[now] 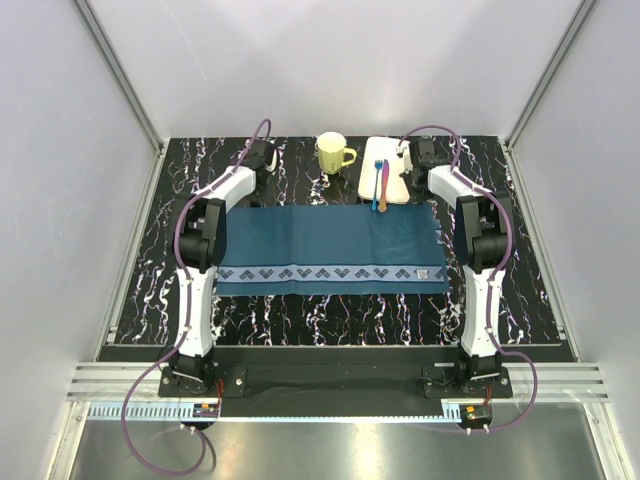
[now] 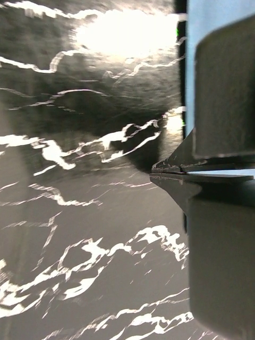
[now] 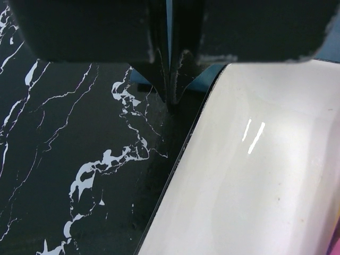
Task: Set the dinner table for one person
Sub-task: Move the napkin to the center of the board.
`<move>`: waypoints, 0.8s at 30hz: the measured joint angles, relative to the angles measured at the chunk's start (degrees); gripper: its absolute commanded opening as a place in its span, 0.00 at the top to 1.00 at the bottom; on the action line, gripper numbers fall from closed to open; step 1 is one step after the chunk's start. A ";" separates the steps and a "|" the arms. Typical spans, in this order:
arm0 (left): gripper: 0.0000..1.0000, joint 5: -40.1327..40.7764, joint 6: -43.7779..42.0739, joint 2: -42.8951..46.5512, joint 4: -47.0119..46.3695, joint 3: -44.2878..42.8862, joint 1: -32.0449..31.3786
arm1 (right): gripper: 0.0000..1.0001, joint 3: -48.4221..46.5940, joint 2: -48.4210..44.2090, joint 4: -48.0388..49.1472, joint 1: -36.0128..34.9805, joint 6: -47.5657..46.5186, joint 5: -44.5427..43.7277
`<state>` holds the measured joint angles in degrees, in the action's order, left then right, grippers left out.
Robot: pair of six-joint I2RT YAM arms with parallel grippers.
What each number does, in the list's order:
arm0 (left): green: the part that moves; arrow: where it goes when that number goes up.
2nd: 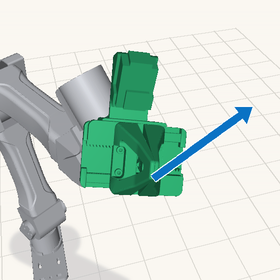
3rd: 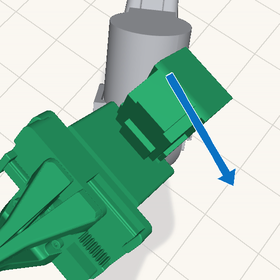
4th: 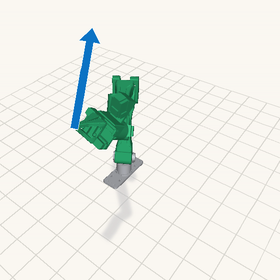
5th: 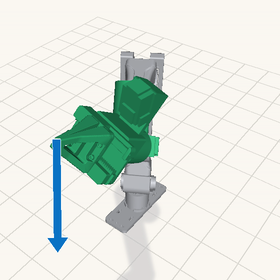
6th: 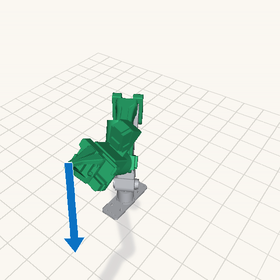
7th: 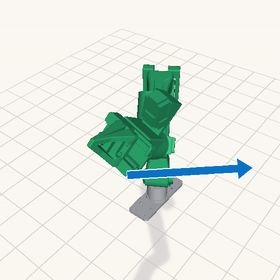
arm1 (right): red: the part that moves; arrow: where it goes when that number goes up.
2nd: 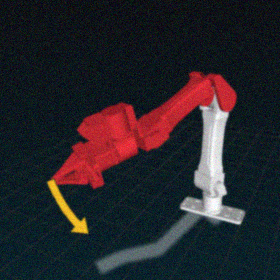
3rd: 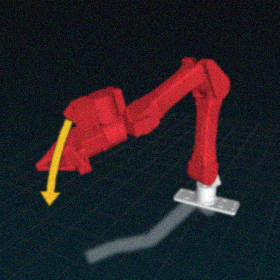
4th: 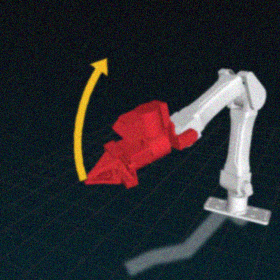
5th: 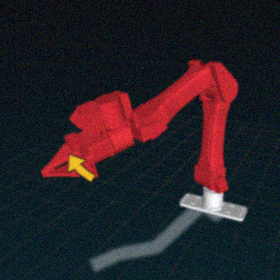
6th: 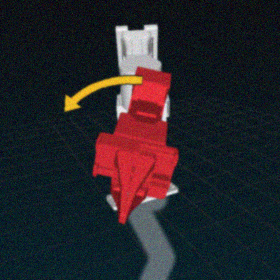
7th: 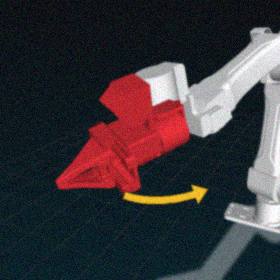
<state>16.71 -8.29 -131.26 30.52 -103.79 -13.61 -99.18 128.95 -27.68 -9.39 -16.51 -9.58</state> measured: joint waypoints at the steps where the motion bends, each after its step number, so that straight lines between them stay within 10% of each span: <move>1: 1.00 -0.20 0.07 -0.07 0.94 0.04 0.07 | 1.00 0.17 -0.11 0.02 0.00 0.00 0.00; 24: 1.00 -6.23 -3.30 3.85 4.52 5.42 1.57 | 1.00 4.24 -3.28 -0.46 0.02 -1.46 0.07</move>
<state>10.48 -11.60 -127.42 35.05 -98.37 -12.03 -94.94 125.67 -28.14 -9.37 -17.98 -9.52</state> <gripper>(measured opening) 0.008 0.010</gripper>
